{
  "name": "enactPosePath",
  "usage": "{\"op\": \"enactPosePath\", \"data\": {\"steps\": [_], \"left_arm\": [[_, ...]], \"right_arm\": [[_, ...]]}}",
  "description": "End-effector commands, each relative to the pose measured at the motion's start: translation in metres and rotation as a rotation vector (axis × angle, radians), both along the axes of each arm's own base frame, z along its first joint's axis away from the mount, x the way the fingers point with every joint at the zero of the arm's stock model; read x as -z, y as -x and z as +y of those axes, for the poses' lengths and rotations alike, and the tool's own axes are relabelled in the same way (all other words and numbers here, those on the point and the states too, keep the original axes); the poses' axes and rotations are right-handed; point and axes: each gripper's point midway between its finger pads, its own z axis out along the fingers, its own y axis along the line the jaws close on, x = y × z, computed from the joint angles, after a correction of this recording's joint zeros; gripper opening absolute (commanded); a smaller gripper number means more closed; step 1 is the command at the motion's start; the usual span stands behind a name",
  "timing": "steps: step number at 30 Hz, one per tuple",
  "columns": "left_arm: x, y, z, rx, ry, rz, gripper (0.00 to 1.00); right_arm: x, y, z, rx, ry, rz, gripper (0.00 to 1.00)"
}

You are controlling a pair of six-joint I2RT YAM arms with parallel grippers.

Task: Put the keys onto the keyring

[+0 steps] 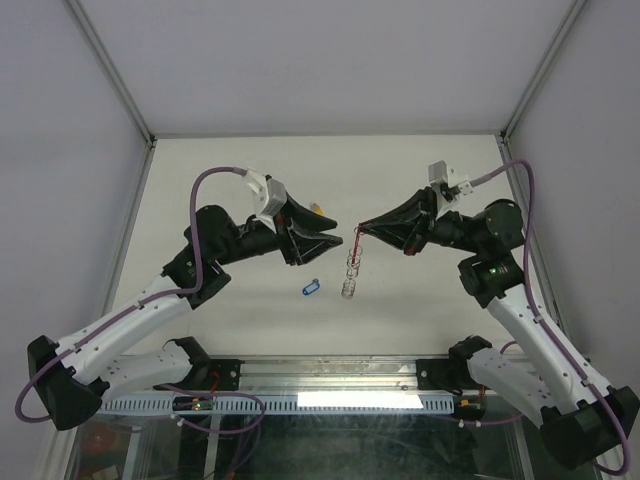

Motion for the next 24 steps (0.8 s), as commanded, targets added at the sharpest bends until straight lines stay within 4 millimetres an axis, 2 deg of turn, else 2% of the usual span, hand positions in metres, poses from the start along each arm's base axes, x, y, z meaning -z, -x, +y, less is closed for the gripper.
{"op": "enactPosePath", "data": {"steps": [1, 5, 12, 24], "left_arm": [[-0.045, 0.018, -0.002, 0.078, 0.090, -0.120, 0.37], [-0.049, 0.024, -0.007, 0.120, 0.092, -0.129, 0.31], [-0.047, 0.033, -0.017, 0.177, 0.081, -0.131, 0.28], [-0.049, 0.031, -0.026, 0.168, 0.082, -0.125, 0.18]], "right_arm": [[-0.048, 0.024, -0.003, -0.057, -0.088, -0.134, 0.00], [-0.052, 0.028, -0.003, -0.070, -0.101, -0.140, 0.00], [-0.055, 0.031, -0.003, -0.078, -0.109, -0.142, 0.00], [-0.055, 0.035, -0.002, -0.090, -0.106, -0.140, 0.00]]}}
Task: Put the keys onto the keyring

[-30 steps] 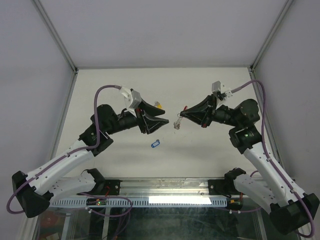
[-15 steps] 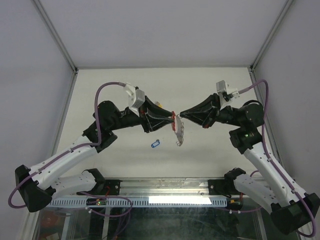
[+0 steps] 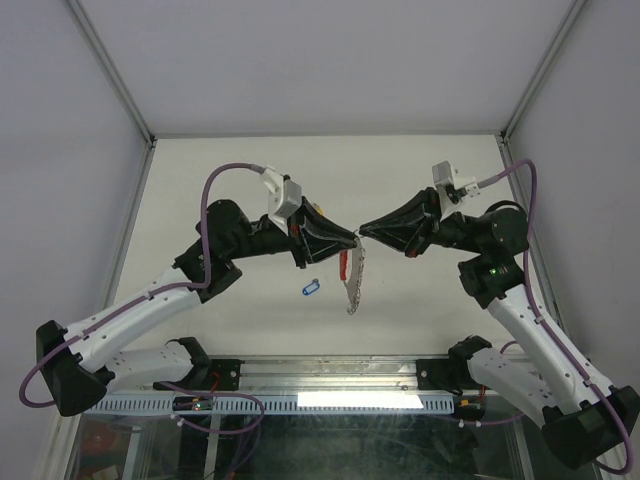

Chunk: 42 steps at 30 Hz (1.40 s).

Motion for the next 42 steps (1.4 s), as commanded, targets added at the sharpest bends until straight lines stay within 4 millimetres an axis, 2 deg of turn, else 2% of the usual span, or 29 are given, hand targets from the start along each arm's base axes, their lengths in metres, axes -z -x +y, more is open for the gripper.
{"op": "enactPosePath", "data": {"steps": [1, 22, 27, 33, 39, 40, 42], "left_arm": [[-0.034, 0.006, 0.001, 0.005, 0.074, -0.076, 0.17], [-0.034, 0.007, -0.005, 0.008, 0.074, -0.069, 0.07], [-0.035, 0.005, -0.007, -0.001, 0.076, -0.065, 0.00], [-0.033, 0.002, -0.006, -0.021, 0.068, -0.058, 0.00], [-0.027, -0.004, 0.000, -0.077, 0.010, -0.075, 0.00], [-0.026, -0.006, 0.002, -0.089, -0.003, -0.080, 0.00], [-0.022, -0.008, 0.005, -0.108, -0.038, -0.087, 0.00]], "right_arm": [[-0.034, 0.018, -0.005, -0.021, -0.056, -0.104, 0.00], [-0.026, 0.014, 0.001, -0.022, -0.044, -0.078, 0.00], [-0.024, 0.014, 0.002, -0.025, -0.039, -0.076, 0.00], [-0.022, 0.015, 0.001, -0.024, -0.034, -0.079, 0.00], [-0.017, 0.024, -0.004, -0.024, 0.013, 0.011, 0.00], [-0.018, 0.016, -0.005, 0.033, 0.017, -0.077, 0.07], [-0.018, 0.014, -0.009, 0.071, 0.032, -0.112, 0.18]]}}
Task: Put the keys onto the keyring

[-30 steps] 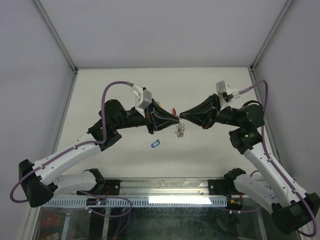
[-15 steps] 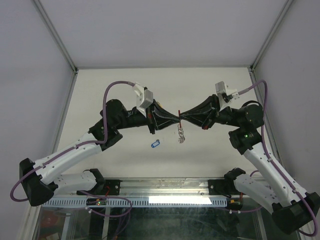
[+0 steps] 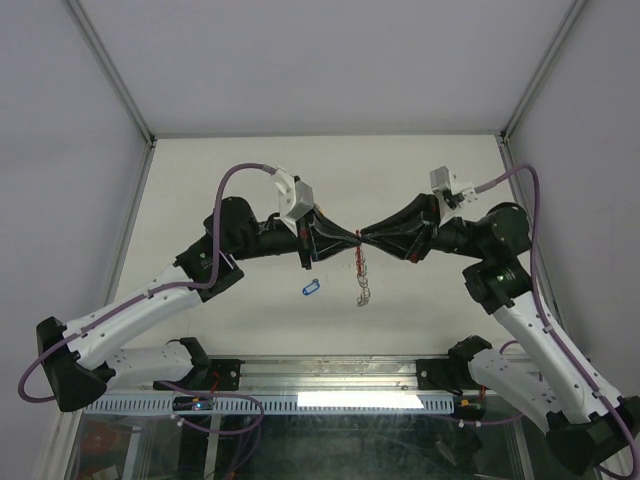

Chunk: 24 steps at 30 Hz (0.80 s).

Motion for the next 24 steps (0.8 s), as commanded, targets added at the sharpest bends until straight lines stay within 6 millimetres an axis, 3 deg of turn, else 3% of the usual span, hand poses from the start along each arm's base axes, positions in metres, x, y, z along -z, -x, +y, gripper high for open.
{"op": "enactPosePath", "data": {"steps": [1, 4, 7, 18, 24], "left_arm": [[-0.026, -0.006, 0.013, -0.081, -0.010, -0.097, 0.00], [-0.012, -0.010, 0.016, -0.098, -0.099, -0.096, 0.00], [0.001, -0.018, 0.019, -0.130, -0.201, -0.087, 0.00], [0.059, -0.051, 0.030, -0.242, -0.588, 0.006, 0.00], [0.093, -0.073, 0.048, -0.363, -0.863, 0.057, 0.00]], "right_arm": [[-0.025, 0.007, -0.011, 0.075, 0.000, -0.155, 0.23], [-0.023, 0.007, -0.016, 0.113, 0.021, -0.175, 0.35], [-0.018, 0.006, -0.022, 0.162, 0.038, -0.182, 0.38], [-0.001, -0.010, -0.040, 0.345, 0.021, -0.147, 0.39], [0.009, -0.014, -0.042, 0.371, 0.031, -0.129, 0.39]]}}
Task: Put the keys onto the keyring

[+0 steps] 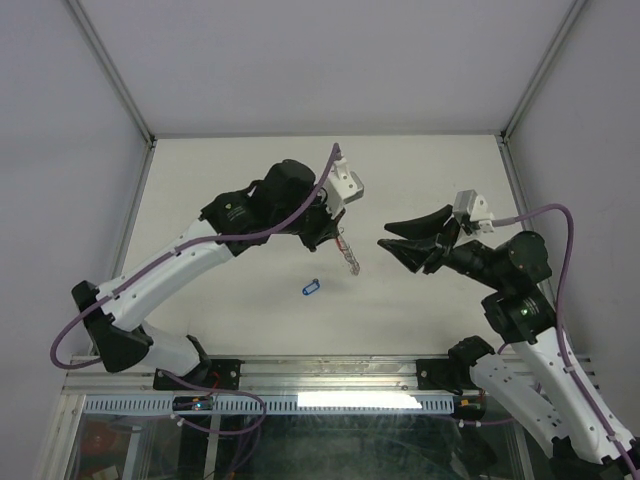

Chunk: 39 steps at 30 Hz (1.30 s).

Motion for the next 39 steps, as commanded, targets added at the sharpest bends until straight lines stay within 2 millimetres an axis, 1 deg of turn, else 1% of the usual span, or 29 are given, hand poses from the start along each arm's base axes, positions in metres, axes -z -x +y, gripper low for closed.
{"op": "enactPosePath", "data": {"steps": [1, 6, 9, 12, 17, 19, 22, 24, 26, 28, 32, 36, 39], "left_arm": [[0.017, -0.013, 0.030, -0.112, -0.253, -0.004, 0.00], [0.045, -0.022, 0.055, -0.208, -0.483, 0.008, 0.00], [0.053, -0.020, 0.057, -0.217, -0.525, 0.007, 0.00], [0.057, -0.020, 0.057, -0.224, -0.543, 0.011, 0.00], [0.051, -0.014, 0.048, -0.175, -0.501, 0.027, 0.00], [0.044, -0.008, 0.042, -0.137, -0.458, 0.029, 0.00], [0.027, 0.000, 0.036, -0.079, -0.371, 0.010, 0.00], [0.018, 0.005, 0.034, -0.042, -0.323, -0.015, 0.00], [0.013, 0.009, 0.036, -0.018, -0.296, -0.041, 0.00], [0.008, 0.015, 0.039, 0.012, -0.272, -0.061, 0.00], [0.011, 0.027, 0.037, 0.086, -0.255, -0.049, 0.00], [0.015, 0.033, 0.034, 0.135, -0.249, -0.040, 0.00], [0.014, 0.038, 0.030, 0.170, -0.237, -0.037, 0.00]], "right_arm": [[-0.002, -0.006, -0.005, 0.054, -0.011, -0.023, 0.39], [0.010, -0.011, -0.006, 0.080, -0.005, 0.000, 0.39], [0.014, -0.013, -0.008, 0.093, -0.005, 0.008, 0.39], [0.017, -0.014, -0.010, 0.108, -0.006, 0.015, 0.38], [0.023, -0.015, -0.009, 0.107, -0.002, 0.033, 0.38], [0.028, -0.015, -0.008, 0.103, 0.002, 0.045, 0.38], [0.037, -0.020, -0.009, 0.124, -0.007, 0.083, 0.39], [0.045, -0.021, -0.009, 0.134, -0.031, 0.124, 0.40], [0.050, -0.022, -0.009, 0.135, -0.072, 0.143, 0.40], [0.058, -0.017, -0.005, 0.098, -0.059, 0.144, 0.42], [0.068, -0.008, 0.004, 0.007, 0.008, 0.100, 0.44], [0.066, 0.003, 0.012, -0.082, 0.006, 0.001, 0.43], [0.071, 0.007, 0.020, -0.151, 0.042, -0.016, 0.42]]}}
